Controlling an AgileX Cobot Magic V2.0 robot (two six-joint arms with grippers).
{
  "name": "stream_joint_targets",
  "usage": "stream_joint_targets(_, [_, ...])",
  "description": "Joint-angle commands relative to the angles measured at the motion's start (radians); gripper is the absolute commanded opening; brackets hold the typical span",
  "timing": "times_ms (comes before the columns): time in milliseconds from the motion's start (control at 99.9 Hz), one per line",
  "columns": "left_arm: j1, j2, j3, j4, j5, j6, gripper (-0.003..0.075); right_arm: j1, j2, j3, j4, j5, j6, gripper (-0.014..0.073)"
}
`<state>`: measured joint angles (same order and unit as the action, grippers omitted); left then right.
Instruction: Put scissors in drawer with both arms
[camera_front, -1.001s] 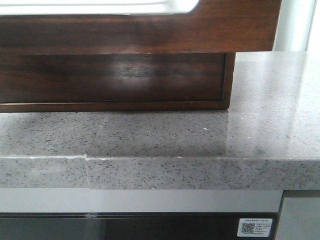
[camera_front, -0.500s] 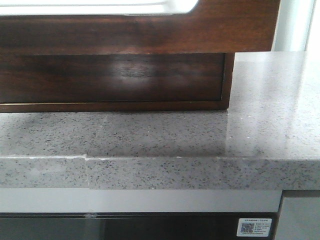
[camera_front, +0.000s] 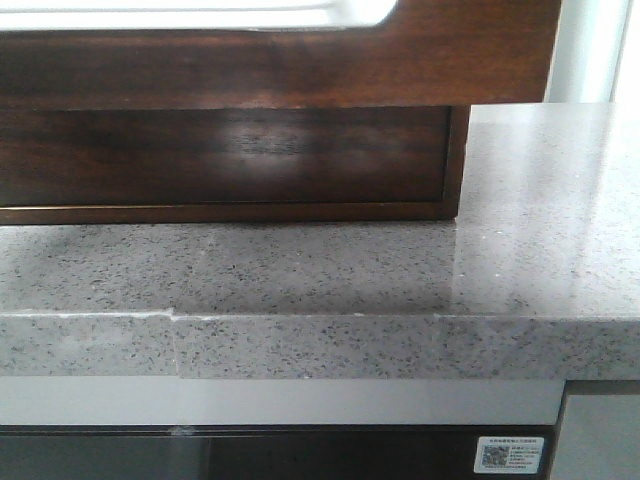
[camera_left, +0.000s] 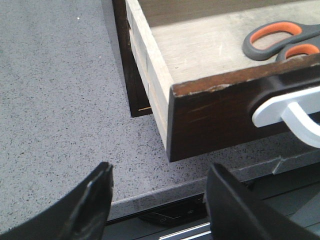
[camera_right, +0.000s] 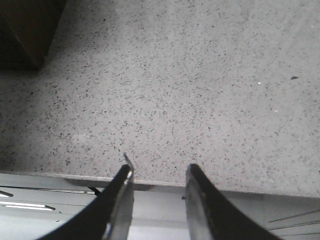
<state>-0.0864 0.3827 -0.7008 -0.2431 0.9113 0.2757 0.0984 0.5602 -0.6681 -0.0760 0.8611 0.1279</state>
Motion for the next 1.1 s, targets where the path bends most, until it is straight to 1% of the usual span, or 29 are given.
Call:
stream_joint_targets(0, [-0.006, 0.013, -0.034, -0.019, -0.062, -0.010, 0.0340, -0.006, 0.001, -0.023, -0.023, -0.075, 0.000, 0.0159])
stream_joint_targets(20, [-0.006, 0.013, -0.034, -0.019, -0.062, -0.010, 0.0328, -0.006, 0.001, -0.023, -0.023, -0.075, 0.000, 0.0135])
stream_joint_targets(90, [-0.006, 0.013, -0.034, -0.019, -0.062, -0.010, 0.0246, -0.006, 0.001, -0.023, -0.026, -0.075, 0.000, 0.0041])
stream_joint_targets(180, [-0.006, 0.013, -0.034, -0.019, -0.062, -0.010, 0.0120, -0.006, 0.001, -0.023, -0.028, -0.077, 0.000, -0.0071])
stream_joint_targets(200, [-0.006, 0.013, -0.034, -0.019, -0.062, -0.010, 0.0081, -0.006, 0.001, -0.023, -0.028, -0.077, 0.000, -0.0068])
stream_joint_targets(250, [-0.006, 0.013, -0.034, -0.019, -0.062, -0.010, 0.0026, -0.006, 0.001, -0.023, -0.028, -0.077, 0.000, -0.0069])
stream_joint_targets(270, [-0.006, 0.013, -0.034, -0.019, -0.062, -0.010, -0.0008, -0.006, 0.001, -0.023, -0.028, -0.078, 0.000, -0.0069])
stream_joint_targets(290, [-0.006, 0.013, -0.034, -0.019, -0.062, -0.010, -0.0022, -0.006, 0.001, -0.023, -0.028, -0.079, 0.000, -0.0069])
stream_joint_targets(370, [-0.006, 0.013, -0.034, -0.023, -0.059, -0.010, -0.0020, -0.006, 0.001, -0.023, -0.036, -0.087, 0.000, -0.0069])
stream_joint_targets(480, [-0.006, 0.013, -0.034, -0.032, -0.053, -0.010, -0.0020, -0.006, 0.001, -0.023, -0.036, -0.054, 0.000, -0.0069])
stream_joint_targets(850, [-0.008, 0.011, -0.034, -0.032, -0.053, -0.010, -0.0020, -0.006, 0.001, -0.023, -0.036, -0.054, 0.000, -0.0069])
stream_joint_targets(930, [-0.005, -0.037, -0.006, -0.032, -0.085, -0.010, -0.0020, -0.006, 0.001, -0.023, -0.036, -0.054, 0.000, -0.0069])
stream_joint_targets(1001, [0.004, -0.101, 0.026, 0.011, -0.094, -0.008, -0.0020, -0.006, 0.001, -0.023, -0.036, -0.054, 0.000, -0.0069])
stream_joint_targets(1091, [0.005, -0.189, 0.103, 0.034, -0.126, -0.012, -0.0020, -0.006, 0.001, -0.023, -0.036, -0.054, 0.000, -0.0069])
